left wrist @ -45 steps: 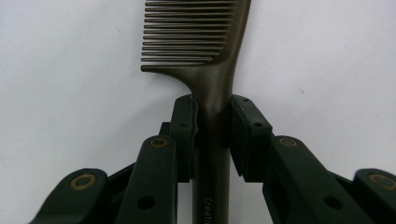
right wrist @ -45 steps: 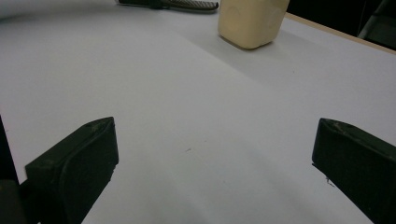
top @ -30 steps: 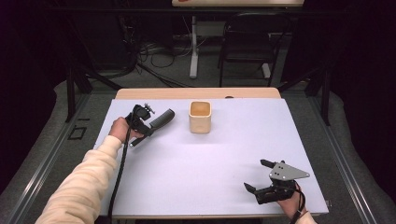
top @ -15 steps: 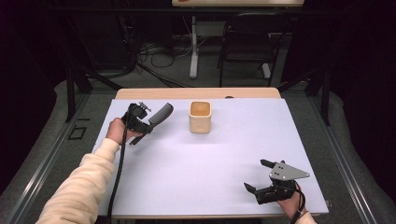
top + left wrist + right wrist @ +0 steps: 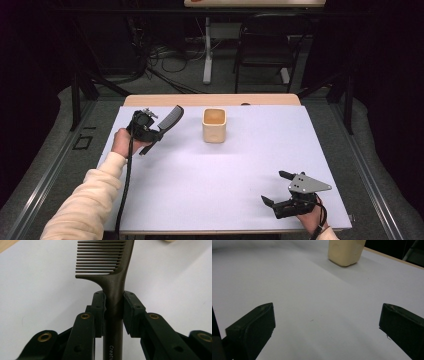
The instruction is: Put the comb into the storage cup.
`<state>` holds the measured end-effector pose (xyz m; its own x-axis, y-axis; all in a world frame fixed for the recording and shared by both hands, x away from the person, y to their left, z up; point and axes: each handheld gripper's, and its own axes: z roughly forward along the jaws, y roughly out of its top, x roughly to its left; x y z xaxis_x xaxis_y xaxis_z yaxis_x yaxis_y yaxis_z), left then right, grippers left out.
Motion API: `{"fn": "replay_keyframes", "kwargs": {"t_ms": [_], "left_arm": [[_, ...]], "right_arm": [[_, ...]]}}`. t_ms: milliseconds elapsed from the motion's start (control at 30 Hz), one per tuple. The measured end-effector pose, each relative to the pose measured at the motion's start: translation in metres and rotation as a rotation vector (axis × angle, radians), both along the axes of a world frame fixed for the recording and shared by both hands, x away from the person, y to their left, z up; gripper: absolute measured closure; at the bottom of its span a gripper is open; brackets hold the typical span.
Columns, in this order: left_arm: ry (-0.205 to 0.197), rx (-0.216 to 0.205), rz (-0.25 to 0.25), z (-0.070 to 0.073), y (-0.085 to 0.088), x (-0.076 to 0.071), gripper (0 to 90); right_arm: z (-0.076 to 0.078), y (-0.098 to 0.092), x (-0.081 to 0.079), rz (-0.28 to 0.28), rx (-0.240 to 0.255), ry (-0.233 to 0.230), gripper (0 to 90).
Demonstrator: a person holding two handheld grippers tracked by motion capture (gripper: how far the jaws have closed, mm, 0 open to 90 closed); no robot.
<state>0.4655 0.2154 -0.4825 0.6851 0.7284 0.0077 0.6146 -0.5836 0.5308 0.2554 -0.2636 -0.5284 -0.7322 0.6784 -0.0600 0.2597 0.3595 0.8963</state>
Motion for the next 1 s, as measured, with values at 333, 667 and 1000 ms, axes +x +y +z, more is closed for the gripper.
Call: {"fn": "replay_keyframes", "kwargs": {"t_ms": [333, 667, 1000], "left_arm": [[-0.057, -0.057, 0.015, 0.003, -0.001, -0.008, 72.4], [-0.092, -0.105, 0.032, -0.001, -0.001, -0.014, 72.4], [-0.105, -0.146, 0.041, -0.004, -0.001, -0.017, 72.4]], "right_arm": [[0.000, 0.000, 0.001, -0.006, 0.008, 0.006, 0.1], [0.000, 0.000, 0.001, -0.007, 0.004, 0.005, 0.1], [0.000, 0.000, 0.001, -0.007, 0.005, 0.005, 0.1]]}}
